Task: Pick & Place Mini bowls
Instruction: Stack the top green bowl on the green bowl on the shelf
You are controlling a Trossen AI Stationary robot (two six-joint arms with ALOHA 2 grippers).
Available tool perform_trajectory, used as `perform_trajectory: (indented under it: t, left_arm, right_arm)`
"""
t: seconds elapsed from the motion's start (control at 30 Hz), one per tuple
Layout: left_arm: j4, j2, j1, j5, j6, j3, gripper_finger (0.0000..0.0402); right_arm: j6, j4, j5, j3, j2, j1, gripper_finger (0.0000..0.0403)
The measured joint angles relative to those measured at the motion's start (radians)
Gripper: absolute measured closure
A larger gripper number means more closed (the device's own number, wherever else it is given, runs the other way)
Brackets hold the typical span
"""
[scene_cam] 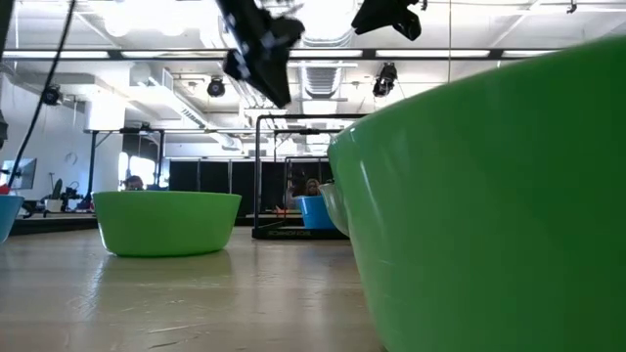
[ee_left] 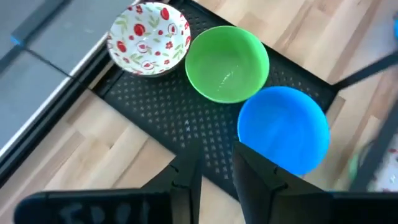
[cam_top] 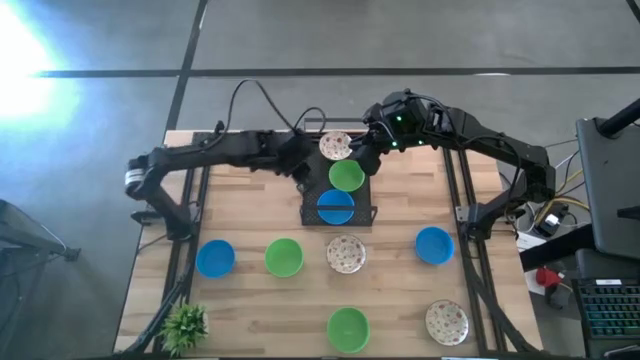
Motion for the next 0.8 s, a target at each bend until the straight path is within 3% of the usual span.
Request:
perform_trajectory:
  t: [0.17,0.3,0.5,0.8]
  left_arm:
    - [-0.015,-0.094,-0.081,-0.016,-0.049,-0.073,0.0321]
    - [-0.023,-0.176,-0.132,-0.016,-0.145,-0.181,0.0321]
    - [-0.015,-0.308,-0.241,0.004,-0.173,-0.352,0.0321]
    - [0.172,-0.400,-0.426,0.012,-0.195,-0.570,0.0321]
  right_arm:
    - [-0.018,0.000,-0.001,0.000,0.000,0.000,0.0339]
    - [-0.026,0.000,-0.001,0.000,0.000,0.000,0.0339]
    - [-0.048,-0.001,-0.003,0.000,0.000,0.000,0.0339]
    - [-0.075,-0.001,-0.003,0.000,0.000,0.000,0.0339]
